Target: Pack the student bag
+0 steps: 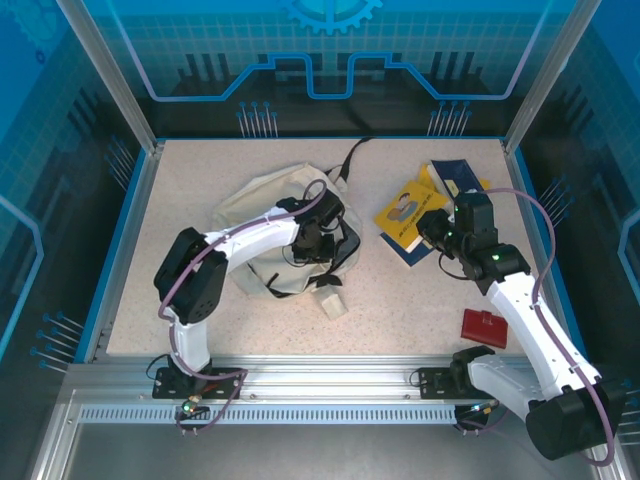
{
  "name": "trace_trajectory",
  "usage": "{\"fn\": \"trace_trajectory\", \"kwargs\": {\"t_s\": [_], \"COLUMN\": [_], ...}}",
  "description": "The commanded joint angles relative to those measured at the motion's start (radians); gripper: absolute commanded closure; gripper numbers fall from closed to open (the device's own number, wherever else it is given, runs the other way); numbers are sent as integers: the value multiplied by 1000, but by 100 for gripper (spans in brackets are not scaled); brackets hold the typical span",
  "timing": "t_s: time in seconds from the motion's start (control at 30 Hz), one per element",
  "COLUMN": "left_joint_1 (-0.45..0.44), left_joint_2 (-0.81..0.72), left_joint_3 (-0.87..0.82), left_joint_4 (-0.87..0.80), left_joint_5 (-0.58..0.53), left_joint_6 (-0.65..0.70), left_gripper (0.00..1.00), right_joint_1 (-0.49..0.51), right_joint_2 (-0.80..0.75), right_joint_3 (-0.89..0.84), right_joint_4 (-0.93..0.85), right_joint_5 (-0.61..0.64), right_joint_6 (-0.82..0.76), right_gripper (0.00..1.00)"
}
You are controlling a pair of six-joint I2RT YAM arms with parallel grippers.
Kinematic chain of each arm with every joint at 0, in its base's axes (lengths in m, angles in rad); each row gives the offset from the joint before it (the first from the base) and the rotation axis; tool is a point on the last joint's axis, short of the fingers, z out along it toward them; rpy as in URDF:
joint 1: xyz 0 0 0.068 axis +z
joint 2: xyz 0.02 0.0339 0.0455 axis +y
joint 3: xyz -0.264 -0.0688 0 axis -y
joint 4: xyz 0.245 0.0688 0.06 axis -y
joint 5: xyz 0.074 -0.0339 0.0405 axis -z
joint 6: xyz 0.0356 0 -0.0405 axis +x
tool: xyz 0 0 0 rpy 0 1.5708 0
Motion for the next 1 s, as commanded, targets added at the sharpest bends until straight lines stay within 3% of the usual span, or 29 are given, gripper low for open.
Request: {"fn": "trace_trajectory", "kwargs": {"t_s": [0.0, 0.23, 0.47, 0.67, 0.97], "left_joint_1": [15, 94, 169, 169, 170], "left_joint_2": [-78, -175, -264, -259, -291], "left_joint_3": [51, 108, 117, 170, 158], "left_joint_4": [-22, -20, 113, 146, 178], "left_joint_5": [22, 29, 38, 70, 108], "left_joint_6": [65, 117, 132, 163, 166], "left_gripper": [92, 96, 98, 98, 99], "right_joint_1": [13, 20, 31, 119, 222], "right_joint_2": [-12, -40, -58, -16, 200], "right_joint_3": [4, 0, -5, -3, 6], "right_joint_4": [45, 16, 18, 69, 362], "right_joint_5": [14, -22, -293, -377, -402], "right_joint_6": [-3, -18, -35, 1, 114], "right_gripper": [87, 88, 88, 88, 88]}}
